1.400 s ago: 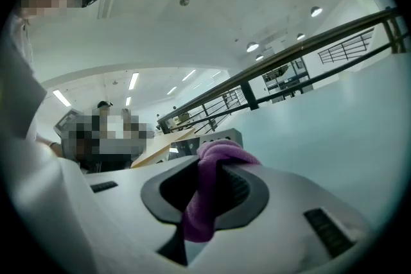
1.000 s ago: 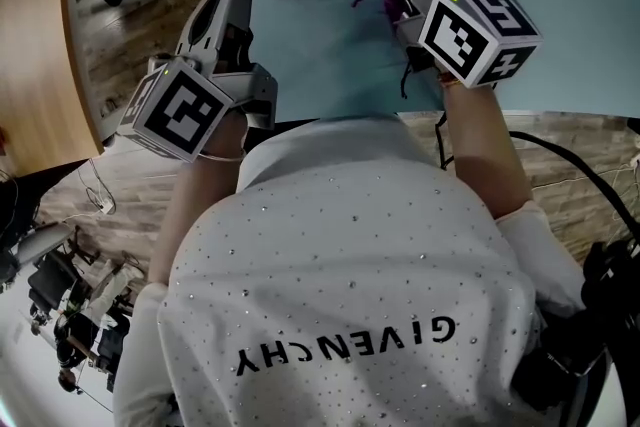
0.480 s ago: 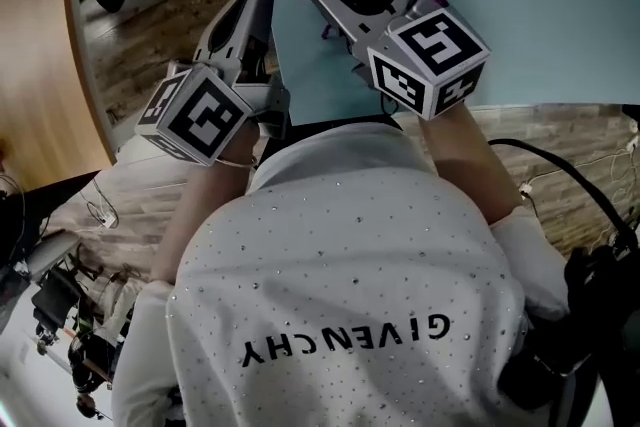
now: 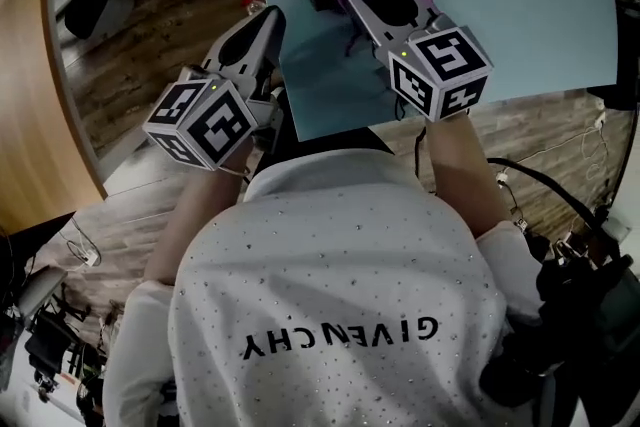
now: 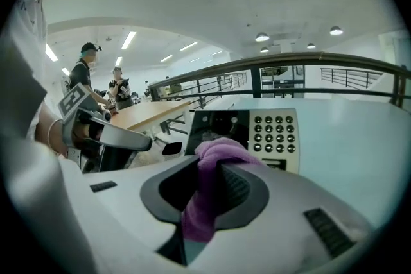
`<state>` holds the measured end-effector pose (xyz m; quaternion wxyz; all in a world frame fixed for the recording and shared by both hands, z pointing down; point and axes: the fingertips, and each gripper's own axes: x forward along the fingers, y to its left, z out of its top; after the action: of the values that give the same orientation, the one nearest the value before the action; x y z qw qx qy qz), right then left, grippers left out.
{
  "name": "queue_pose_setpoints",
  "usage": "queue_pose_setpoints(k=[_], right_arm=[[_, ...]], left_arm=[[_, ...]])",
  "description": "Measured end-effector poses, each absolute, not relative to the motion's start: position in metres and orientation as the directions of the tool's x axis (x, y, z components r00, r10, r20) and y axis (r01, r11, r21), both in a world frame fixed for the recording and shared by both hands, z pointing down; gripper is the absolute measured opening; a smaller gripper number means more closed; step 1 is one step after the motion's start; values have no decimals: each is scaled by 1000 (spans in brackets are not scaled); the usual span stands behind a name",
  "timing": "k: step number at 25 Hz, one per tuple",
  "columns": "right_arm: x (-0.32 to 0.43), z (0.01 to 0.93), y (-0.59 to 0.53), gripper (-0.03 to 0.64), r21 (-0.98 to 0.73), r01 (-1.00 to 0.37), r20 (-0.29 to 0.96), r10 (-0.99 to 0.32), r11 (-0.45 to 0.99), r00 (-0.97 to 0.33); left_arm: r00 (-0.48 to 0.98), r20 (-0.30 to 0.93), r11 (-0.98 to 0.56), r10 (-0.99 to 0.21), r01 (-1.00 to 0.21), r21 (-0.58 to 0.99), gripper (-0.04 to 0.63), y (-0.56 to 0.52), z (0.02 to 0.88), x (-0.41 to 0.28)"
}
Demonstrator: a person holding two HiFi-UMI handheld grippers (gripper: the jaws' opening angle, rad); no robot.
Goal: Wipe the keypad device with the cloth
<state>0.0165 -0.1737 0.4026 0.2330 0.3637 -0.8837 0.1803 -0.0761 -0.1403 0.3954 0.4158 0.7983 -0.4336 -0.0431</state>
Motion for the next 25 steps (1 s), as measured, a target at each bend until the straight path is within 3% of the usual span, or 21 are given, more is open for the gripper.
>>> queue_pose_setpoints(k=[10, 19, 23, 25], right_arm=[[68, 400, -196, 67, -25, -829, 570, -673, 558, -471], [108, 412, -203, 67, -164, -918, 559, -733, 362, -388], [105, 408, -199, 67, -136, -932, 586, -732, 335, -349], [85, 404, -191, 67, -151, -915, 583, -714, 374, -388]], left_arm=[[645, 271, -302, -714, -633, 712, 2, -153, 397, -86], [678, 251, -300, -691, -585, 754, 2, -149, 412, -75], [683, 257, -292, -683, -578, 762, 2, -145, 418, -74], [686, 252, -293, -683, -572, 766, 2, -145, 416, -70]])
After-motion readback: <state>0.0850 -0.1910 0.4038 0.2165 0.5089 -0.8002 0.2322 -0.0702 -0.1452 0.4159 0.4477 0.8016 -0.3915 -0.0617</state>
